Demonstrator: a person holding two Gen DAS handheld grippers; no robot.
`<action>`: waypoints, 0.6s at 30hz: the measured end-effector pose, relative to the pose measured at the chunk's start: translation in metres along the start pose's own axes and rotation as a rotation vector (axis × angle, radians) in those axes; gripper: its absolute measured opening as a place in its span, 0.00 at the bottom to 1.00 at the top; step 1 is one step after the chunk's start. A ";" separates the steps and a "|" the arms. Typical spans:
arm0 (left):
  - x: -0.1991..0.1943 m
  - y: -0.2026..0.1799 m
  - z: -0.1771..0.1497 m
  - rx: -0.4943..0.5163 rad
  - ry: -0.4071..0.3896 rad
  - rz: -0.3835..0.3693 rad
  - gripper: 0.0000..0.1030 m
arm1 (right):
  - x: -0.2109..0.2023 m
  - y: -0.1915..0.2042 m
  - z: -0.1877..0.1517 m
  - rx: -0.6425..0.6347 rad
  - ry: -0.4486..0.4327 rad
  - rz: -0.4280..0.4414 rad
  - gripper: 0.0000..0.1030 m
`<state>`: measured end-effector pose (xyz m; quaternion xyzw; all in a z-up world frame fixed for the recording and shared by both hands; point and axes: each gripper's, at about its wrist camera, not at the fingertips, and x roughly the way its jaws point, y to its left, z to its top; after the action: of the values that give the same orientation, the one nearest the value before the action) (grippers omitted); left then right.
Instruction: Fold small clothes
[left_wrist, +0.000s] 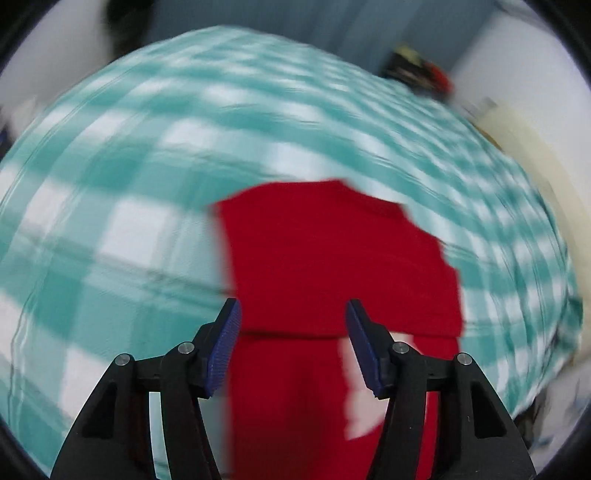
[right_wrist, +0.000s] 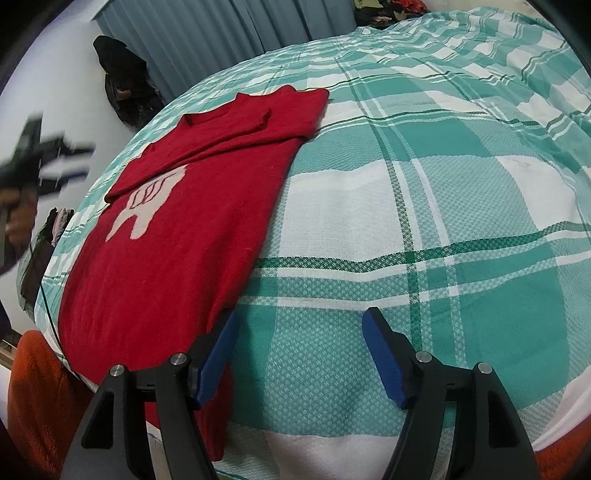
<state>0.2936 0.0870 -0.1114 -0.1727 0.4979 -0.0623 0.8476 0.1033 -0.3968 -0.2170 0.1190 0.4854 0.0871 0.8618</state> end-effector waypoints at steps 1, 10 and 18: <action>-0.002 0.017 -0.002 -0.002 0.014 0.016 0.58 | 0.001 0.000 0.000 -0.001 0.001 0.002 0.70; 0.058 -0.021 -0.040 0.357 0.054 0.204 0.68 | 0.005 0.009 0.000 -0.036 -0.009 -0.035 0.75; 0.061 0.028 -0.039 0.072 -0.073 0.302 0.04 | 0.004 0.008 -0.001 -0.038 -0.007 -0.037 0.76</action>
<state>0.2884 0.0868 -0.1887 -0.0673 0.4845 0.0543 0.8705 0.1047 -0.3877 -0.2186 0.0938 0.4827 0.0799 0.8671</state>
